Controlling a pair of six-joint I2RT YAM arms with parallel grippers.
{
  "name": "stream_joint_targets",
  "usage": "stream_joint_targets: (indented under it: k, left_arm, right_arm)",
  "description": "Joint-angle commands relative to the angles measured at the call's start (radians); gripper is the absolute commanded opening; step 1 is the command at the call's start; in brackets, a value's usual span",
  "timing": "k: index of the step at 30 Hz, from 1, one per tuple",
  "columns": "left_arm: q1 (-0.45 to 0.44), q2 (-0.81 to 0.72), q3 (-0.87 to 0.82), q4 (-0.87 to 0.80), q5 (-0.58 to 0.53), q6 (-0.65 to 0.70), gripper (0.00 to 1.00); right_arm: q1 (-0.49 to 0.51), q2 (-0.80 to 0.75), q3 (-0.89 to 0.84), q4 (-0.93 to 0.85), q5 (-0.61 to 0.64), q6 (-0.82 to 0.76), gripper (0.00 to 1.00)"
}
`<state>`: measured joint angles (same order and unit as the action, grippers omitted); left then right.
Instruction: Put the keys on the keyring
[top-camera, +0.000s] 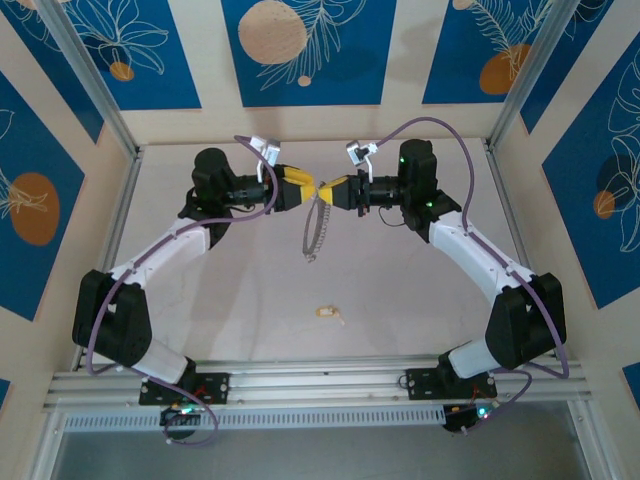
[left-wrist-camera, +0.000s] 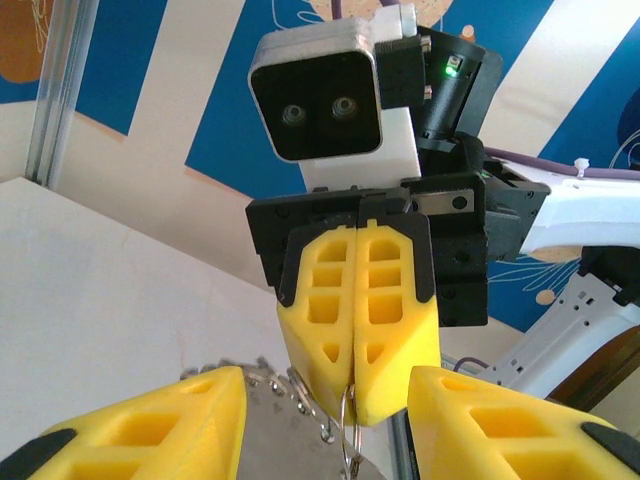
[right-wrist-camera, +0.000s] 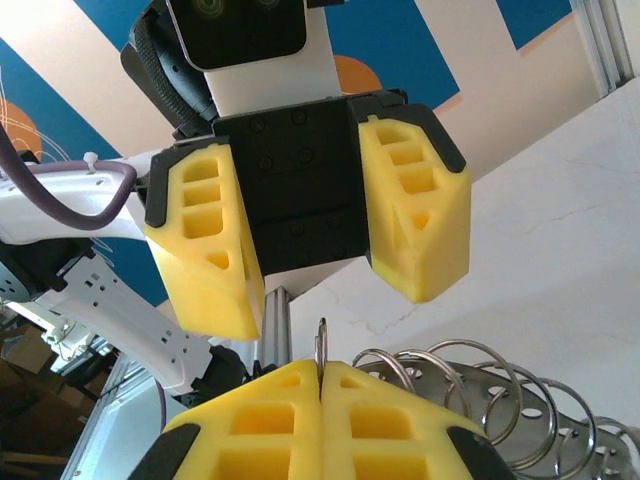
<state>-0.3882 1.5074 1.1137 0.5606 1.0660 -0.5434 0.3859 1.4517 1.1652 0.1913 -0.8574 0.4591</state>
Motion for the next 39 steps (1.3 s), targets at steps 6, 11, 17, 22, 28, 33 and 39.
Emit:
stream_joint_targets:
  k: [6,11,17,22,28,33,39]
  left_arm:
    - [0.004,0.005,-0.014,0.008,0.026,0.019,0.35]
    - [0.004,0.011,-0.011,0.014,0.037,0.008,0.28]
    - [-0.004,0.017,-0.009,0.01,0.053,0.006,0.25]
    - [-0.005,0.022,-0.007,-0.001,0.059,0.007,0.13]
    - [-0.008,0.027,-0.003,-0.004,0.057,0.007,0.13]
    - [-0.012,0.03,0.006,-0.021,0.063,0.018,0.06]
    - [-0.018,0.028,0.015,-0.077,0.067,0.056,0.06]
  right_arm:
    - [-0.004,0.003,0.029,0.022,0.001,0.001,0.0]
    - [-0.007,0.001,0.03,0.028,0.003,0.006,0.0]
    - [-0.008,0.003,0.03,0.033,0.004,0.011,0.0]
    - [-0.009,0.003,0.03,0.038,0.006,0.015,0.0]
    - [-0.009,0.004,0.033,0.036,0.002,0.017,0.0]
    - [-0.01,0.009,0.034,0.039,0.003,0.021,0.0]
    - [-0.009,0.013,0.037,0.039,0.004,0.023,0.0]
